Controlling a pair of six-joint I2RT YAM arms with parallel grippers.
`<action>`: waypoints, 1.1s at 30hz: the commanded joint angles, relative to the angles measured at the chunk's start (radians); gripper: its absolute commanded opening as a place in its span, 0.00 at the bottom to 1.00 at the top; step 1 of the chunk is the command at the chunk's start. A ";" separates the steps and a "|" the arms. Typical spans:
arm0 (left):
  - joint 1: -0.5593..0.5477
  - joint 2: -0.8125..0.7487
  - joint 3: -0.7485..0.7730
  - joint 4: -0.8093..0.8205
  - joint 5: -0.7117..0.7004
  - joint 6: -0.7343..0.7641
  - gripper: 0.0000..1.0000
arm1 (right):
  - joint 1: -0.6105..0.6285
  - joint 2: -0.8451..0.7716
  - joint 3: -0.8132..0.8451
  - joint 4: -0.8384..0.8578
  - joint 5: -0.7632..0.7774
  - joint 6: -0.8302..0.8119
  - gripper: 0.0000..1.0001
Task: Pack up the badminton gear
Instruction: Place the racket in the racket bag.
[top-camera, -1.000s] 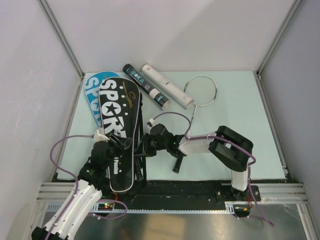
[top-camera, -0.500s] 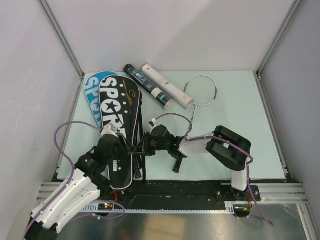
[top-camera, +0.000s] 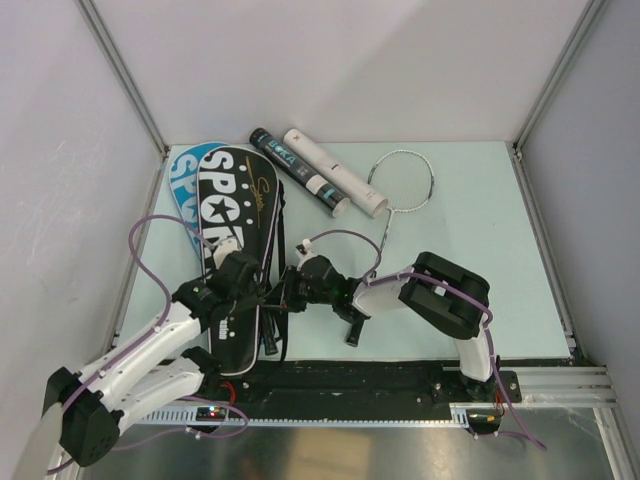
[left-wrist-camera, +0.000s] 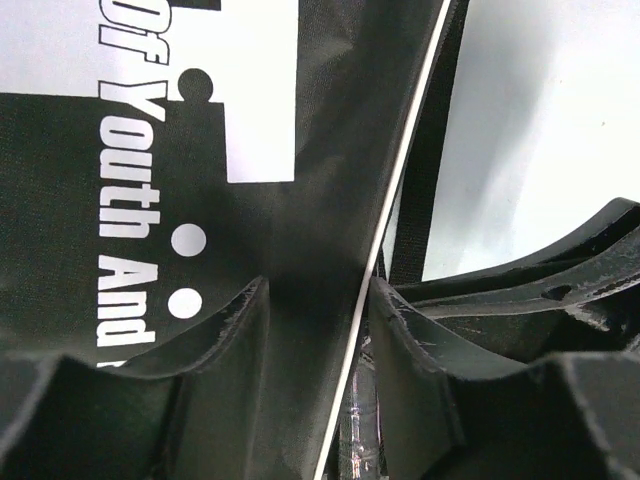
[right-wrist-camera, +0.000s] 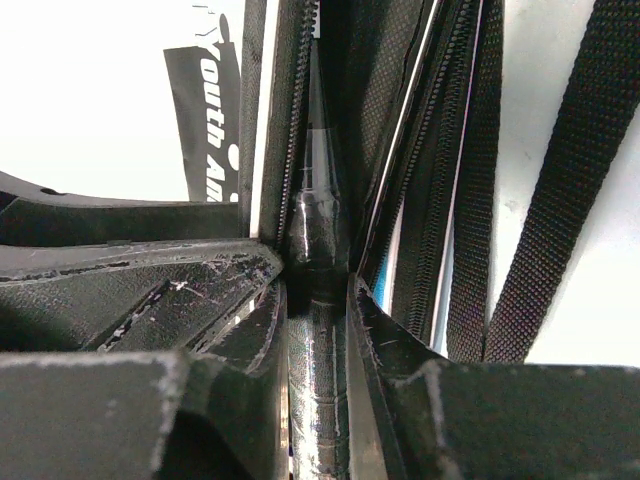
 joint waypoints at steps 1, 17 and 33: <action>-0.005 -0.005 0.029 -0.016 -0.053 0.024 0.45 | 0.001 -0.005 0.011 0.130 0.067 0.054 0.01; -0.004 -0.150 -0.023 0.046 0.033 -0.051 0.00 | -0.008 -0.028 -0.151 0.356 -0.087 0.103 0.17; -0.004 -0.429 -0.029 0.082 0.213 -0.210 0.00 | -0.026 0.002 -0.139 0.693 0.010 0.196 0.13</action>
